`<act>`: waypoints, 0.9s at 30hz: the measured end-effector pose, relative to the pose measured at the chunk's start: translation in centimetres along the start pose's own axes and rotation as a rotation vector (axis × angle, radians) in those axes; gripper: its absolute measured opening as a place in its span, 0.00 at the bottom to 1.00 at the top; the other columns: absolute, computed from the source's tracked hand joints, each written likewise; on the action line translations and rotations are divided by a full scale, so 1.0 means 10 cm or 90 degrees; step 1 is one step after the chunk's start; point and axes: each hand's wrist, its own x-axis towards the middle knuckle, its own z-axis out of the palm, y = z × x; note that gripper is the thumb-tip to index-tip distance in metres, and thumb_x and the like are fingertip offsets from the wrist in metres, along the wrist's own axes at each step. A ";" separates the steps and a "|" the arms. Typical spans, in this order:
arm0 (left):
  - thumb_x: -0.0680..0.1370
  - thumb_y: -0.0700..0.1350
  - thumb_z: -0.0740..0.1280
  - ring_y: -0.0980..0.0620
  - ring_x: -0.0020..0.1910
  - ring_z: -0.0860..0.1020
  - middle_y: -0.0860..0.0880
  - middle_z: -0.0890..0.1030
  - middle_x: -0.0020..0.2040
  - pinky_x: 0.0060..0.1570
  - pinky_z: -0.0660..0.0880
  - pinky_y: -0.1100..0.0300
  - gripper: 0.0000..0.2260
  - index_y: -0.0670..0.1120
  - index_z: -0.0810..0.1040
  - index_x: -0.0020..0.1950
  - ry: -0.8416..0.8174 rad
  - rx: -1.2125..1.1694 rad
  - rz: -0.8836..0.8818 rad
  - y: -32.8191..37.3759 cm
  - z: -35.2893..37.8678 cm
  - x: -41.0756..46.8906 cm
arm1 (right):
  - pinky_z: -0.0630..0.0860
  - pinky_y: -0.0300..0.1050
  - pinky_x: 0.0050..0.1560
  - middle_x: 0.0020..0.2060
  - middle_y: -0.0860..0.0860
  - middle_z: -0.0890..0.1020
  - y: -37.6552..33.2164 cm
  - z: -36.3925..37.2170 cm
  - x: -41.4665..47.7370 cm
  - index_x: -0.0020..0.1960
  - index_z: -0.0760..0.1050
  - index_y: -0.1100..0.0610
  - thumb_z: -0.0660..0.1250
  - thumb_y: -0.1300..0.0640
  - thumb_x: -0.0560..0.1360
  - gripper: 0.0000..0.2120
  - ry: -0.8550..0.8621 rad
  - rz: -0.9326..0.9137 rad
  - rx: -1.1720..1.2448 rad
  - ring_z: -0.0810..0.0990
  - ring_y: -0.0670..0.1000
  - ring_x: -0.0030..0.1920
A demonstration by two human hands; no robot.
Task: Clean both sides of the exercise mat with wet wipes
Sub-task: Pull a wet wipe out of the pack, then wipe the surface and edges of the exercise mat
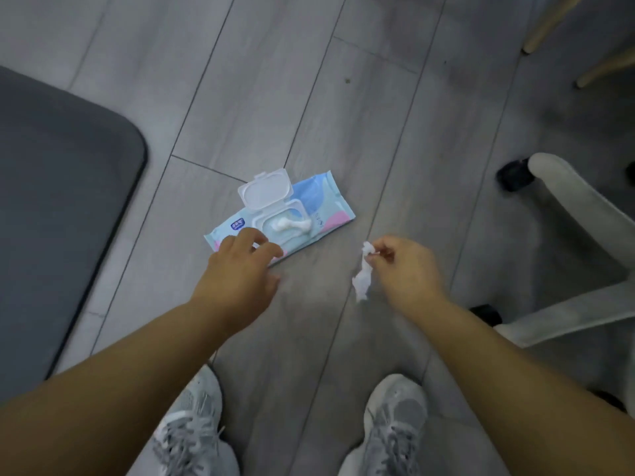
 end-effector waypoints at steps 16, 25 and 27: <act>0.74 0.49 0.71 0.56 0.61 0.71 0.56 0.74 0.64 0.56 0.66 0.66 0.19 0.54 0.75 0.65 -0.111 -0.334 -0.063 1.33 -3.45 -1.86 | 0.73 0.34 0.38 0.34 0.51 0.79 -2.81 -2.27 -2.47 0.36 0.73 0.52 0.72 0.65 0.70 0.12 -0.155 -0.020 0.326 0.79 0.50 0.37; 0.71 0.50 0.74 0.59 0.37 0.76 0.54 0.81 0.37 0.41 0.71 0.62 0.05 0.55 0.81 0.36 0.098 -0.533 -0.160 1.39 -5.21 -2.90 | 0.75 0.39 0.43 0.35 0.48 0.79 -4.59 -3.12 -3.39 0.40 0.75 0.55 0.70 0.63 0.72 0.06 -0.072 -0.245 0.281 0.77 0.46 0.37; 0.72 0.48 0.73 0.53 0.36 0.76 0.48 0.82 0.39 0.39 0.71 0.58 0.04 0.54 0.81 0.37 0.158 -0.574 -0.171 1.40 -5.49 -3.09 | 0.76 0.38 0.42 0.34 0.45 0.78 -4.86 -3.25 -3.50 0.39 0.74 0.51 0.71 0.61 0.72 0.08 -0.028 -0.284 0.273 0.77 0.44 0.36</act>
